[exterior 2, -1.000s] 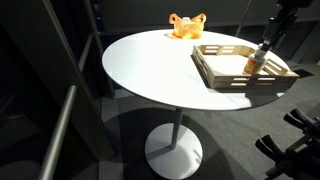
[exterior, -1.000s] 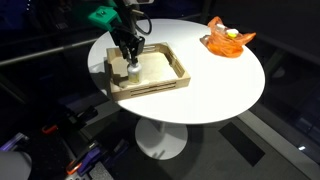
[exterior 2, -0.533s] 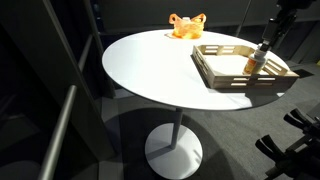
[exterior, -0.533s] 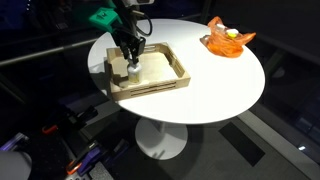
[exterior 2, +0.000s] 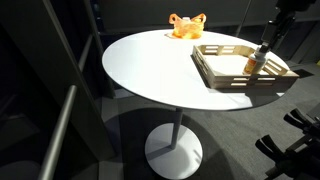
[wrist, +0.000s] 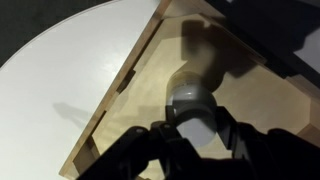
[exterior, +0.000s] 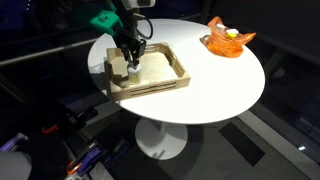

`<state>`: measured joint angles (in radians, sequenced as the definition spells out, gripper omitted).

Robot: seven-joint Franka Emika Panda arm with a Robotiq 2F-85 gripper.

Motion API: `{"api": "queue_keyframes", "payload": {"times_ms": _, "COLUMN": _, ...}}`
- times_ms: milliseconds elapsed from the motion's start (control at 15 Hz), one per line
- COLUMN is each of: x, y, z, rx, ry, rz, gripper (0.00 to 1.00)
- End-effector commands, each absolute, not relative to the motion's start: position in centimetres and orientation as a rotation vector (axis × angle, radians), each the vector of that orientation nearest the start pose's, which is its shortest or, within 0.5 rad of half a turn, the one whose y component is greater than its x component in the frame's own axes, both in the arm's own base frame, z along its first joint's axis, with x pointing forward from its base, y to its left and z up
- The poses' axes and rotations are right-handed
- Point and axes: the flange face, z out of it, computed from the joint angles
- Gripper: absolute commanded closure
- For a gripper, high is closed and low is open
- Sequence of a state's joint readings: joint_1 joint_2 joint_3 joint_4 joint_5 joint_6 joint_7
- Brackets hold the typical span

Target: Pick up the white lid and twist it onto the white medicine bottle in the wooden tray

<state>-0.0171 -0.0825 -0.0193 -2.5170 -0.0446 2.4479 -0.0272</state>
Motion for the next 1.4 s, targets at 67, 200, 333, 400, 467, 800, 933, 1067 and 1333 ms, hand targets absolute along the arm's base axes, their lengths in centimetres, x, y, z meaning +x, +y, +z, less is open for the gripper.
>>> {"api": "queue_keyframes", "payload": {"times_ms": 67, "x": 45.75, "y": -1.96, "z": 30.88, "rx": -3.180, "ry": -0.051, "rz": -0.046, "gripper": 0.81}}
{"api": "queue_keyframes", "payload": {"times_ms": 200, "x": 45.79, "y": -1.93, "z": 30.80, "rx": -3.177, "ry": -0.052, "rz": -0.053, "gripper": 0.81}}
{"api": "queue_keyframes", "payload": {"times_ms": 333, "x": 45.82, "y": -1.91, "z": 30.70, "rx": -3.176, "ry": -0.052, "rz": -0.055, "gripper": 0.81}}
{"api": "queue_keyframes", "payload": {"times_ms": 400, "x": 45.84, "y": -1.90, "z": 30.65, "rx": -3.175, "ry": -0.052, "rz": -0.055, "gripper": 0.81}}
{"api": "queue_keyframes", "payload": {"times_ms": 467, "x": 45.82, "y": -1.85, "z": 30.58, "rx": -3.174, "ry": -0.054, "rz": -0.051, "gripper": 0.81}}
{"api": "queue_keyframes", "payload": {"times_ms": 800, "x": 45.74, "y": -1.79, "z": 30.49, "rx": -3.173, "ry": -0.050, "rz": -0.024, "gripper": 0.81}}
{"api": "queue_keyframes", "payload": {"times_ms": 933, "x": 45.70, "y": -1.87, "z": 30.45, "rx": -3.183, "ry": -0.028, "rz": -0.005, "gripper": 0.81}}
{"api": "queue_keyframes", "payload": {"times_ms": 1067, "x": 45.65, "y": -1.91, "z": 30.38, "rx": -3.192, "ry": 0.012, "rz": 0.018, "gripper": 0.81}}
{"api": "queue_keyframes", "payload": {"times_ms": 1333, "x": 45.63, "y": -1.94, "z": 30.34, "rx": -3.201, "ry": 0.159, "rz": 0.057, "gripper": 0.81}}
